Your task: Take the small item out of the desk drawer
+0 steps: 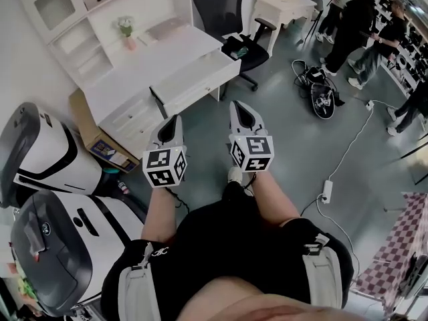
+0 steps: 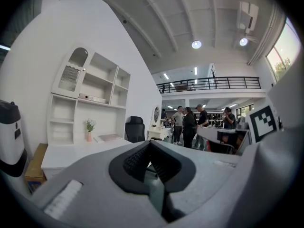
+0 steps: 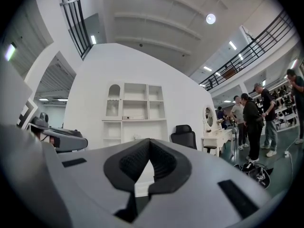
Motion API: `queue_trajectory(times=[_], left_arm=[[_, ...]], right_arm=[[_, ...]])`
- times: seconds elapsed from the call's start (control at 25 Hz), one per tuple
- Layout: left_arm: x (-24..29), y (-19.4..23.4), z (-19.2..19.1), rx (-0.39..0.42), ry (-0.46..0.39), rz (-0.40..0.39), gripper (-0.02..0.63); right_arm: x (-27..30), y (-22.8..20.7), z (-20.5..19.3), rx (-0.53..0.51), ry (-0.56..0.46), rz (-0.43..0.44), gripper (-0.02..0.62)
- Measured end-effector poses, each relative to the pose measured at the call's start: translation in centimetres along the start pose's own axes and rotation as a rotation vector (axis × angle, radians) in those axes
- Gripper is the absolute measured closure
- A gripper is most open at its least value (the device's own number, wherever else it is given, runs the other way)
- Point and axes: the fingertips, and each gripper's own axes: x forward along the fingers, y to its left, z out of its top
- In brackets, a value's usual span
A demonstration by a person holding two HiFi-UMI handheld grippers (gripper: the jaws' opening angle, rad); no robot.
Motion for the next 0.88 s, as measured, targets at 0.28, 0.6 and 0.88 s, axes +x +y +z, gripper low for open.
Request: queue_trajectory(times=[0.28, 0.6, 0.88], left_arm=[[6.7, 1.3, 0.6, 0.012, 0.003, -0.002, 0.594], [18.4, 1.1, 2.5, 0.029, 0.008, 0.008, 0.592], [28.5, 0.4, 3.4, 0.021, 0.024, 0.011, 0.594]], right_arm=[[5.7, -4.6, -0.3, 0.015, -0.008, -0.026, 0.598], [14.7, -11.6, -0.4, 0.018, 0.008, 0.002, 0.598], [22.3, -18.5, -0.1, 0.009, 0.026, 0.018, 0.598]])
